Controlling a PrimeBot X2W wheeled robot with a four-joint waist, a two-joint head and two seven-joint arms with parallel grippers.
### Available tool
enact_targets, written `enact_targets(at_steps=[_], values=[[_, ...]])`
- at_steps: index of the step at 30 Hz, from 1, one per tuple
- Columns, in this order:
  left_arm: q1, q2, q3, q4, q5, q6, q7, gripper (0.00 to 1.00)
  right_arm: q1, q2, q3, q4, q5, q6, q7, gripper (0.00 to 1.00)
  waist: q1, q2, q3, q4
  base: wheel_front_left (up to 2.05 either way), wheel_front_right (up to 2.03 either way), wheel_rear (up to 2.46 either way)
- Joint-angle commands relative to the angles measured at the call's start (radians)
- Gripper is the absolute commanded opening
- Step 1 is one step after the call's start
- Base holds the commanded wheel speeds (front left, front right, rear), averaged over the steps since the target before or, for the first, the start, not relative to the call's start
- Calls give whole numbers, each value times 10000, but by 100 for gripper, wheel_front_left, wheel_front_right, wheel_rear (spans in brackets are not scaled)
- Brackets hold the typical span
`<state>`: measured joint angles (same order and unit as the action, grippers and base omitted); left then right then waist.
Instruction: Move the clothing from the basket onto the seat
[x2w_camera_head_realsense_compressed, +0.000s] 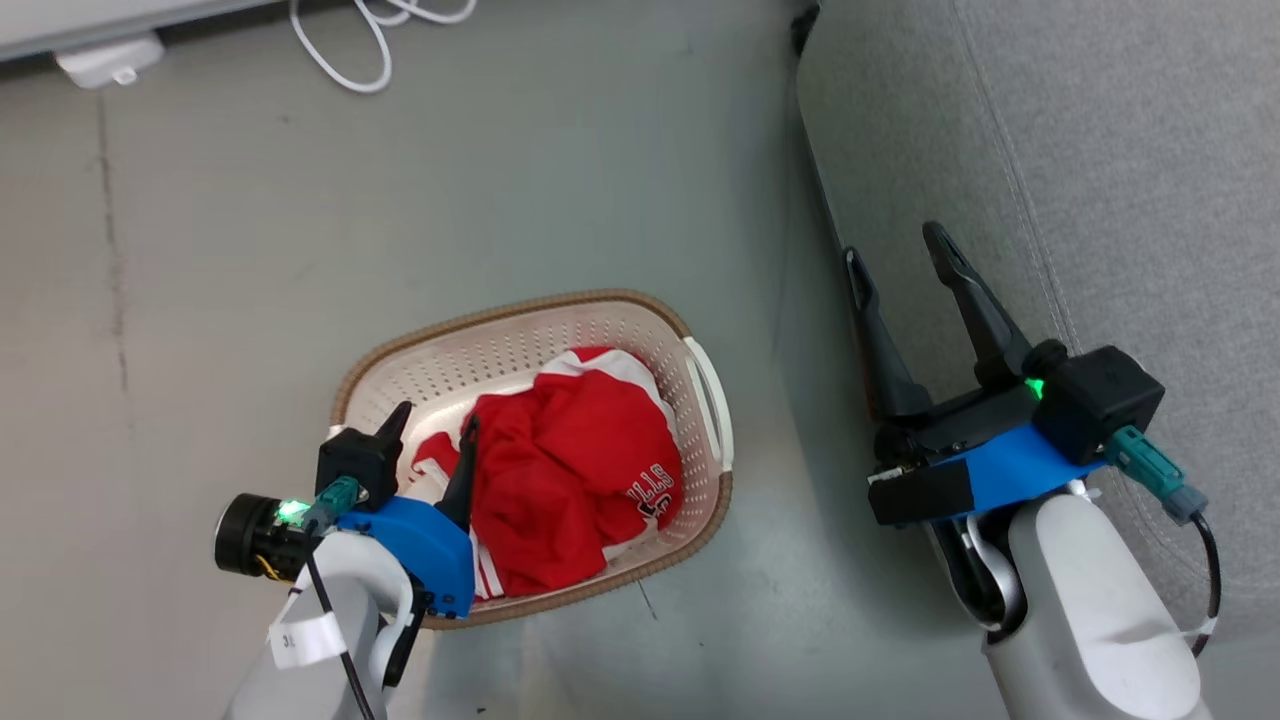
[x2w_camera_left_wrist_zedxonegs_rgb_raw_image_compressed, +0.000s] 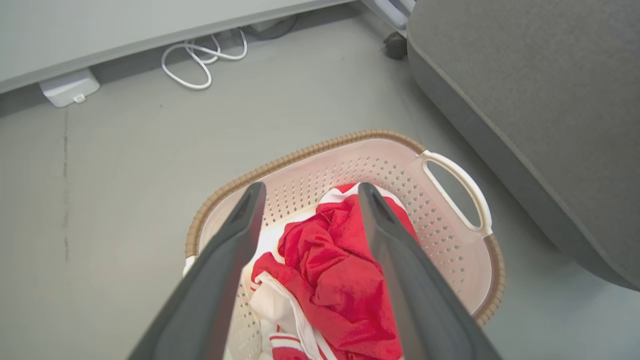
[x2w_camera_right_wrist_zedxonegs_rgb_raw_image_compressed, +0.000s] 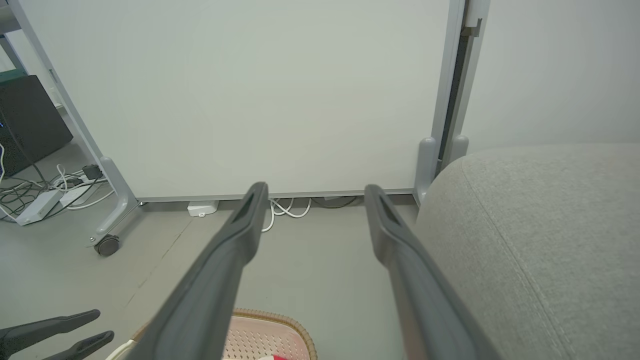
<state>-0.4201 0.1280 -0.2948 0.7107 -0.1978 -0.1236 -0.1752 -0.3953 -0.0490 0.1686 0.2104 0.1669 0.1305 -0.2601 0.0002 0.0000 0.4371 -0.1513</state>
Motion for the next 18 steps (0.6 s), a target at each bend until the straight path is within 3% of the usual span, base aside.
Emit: enact_targets(at_steps=[1, 18], values=[[-415, 155, -59, 305, -112, -60, 177, 100, -402, -25, 166, -129, 124, 4, -52, 100, -2, 0, 1181, -831, 0, 0, 0], [-2307, 1063, -1279, 2484, -570, -66, 1358, 100, -972, -21, 1232, -1075, 1075, 4, -63, 100, -2, 0, 3549, -1997, 0, 0, 0]])
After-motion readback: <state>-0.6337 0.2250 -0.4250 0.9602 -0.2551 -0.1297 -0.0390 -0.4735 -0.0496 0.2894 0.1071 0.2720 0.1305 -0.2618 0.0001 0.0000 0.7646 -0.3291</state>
